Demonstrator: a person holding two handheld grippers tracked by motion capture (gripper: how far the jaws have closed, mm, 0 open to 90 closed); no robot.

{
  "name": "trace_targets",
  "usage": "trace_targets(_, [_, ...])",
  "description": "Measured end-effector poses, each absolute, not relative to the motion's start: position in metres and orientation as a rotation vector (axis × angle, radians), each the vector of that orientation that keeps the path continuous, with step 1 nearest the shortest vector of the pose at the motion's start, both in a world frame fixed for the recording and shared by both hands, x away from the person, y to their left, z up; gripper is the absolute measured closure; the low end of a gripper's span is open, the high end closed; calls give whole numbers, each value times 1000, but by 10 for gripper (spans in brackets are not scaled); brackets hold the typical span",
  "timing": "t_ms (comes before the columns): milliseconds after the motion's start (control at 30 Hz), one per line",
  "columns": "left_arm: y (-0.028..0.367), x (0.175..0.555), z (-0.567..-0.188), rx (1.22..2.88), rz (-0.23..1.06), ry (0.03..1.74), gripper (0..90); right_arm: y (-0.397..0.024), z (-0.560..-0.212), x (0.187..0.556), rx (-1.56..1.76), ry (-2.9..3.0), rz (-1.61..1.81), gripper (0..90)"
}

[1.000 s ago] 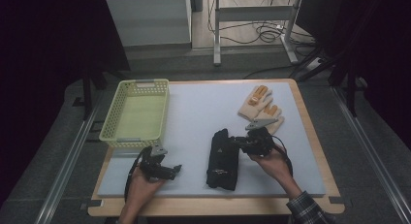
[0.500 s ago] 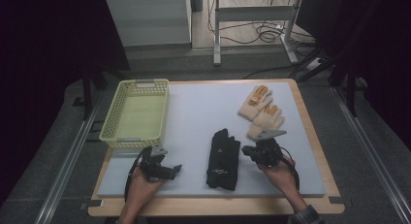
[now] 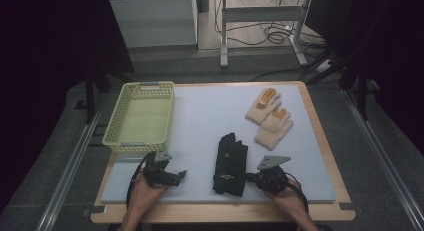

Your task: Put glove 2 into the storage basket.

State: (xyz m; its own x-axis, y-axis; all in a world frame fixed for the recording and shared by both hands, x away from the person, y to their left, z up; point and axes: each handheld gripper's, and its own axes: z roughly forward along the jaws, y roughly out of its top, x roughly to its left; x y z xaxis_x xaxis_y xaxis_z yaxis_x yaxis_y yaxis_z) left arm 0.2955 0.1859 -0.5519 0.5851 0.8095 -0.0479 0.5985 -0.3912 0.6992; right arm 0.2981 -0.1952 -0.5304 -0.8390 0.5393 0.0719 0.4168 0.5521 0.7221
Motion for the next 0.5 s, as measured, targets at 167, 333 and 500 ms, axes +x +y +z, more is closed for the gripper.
trace_targets(167, [196,294,-553,2136,394,1109,30,-185,-532,297,799,2632,1175,886])
trace_targets(333, [203,294,-553,2139,394,1109,30,-176,-533,298,783,2645,1183,886])
trace_targets(500, [208,295,-553,2144,387,1100,31,-161,-534,300,767,2658,1191,886])
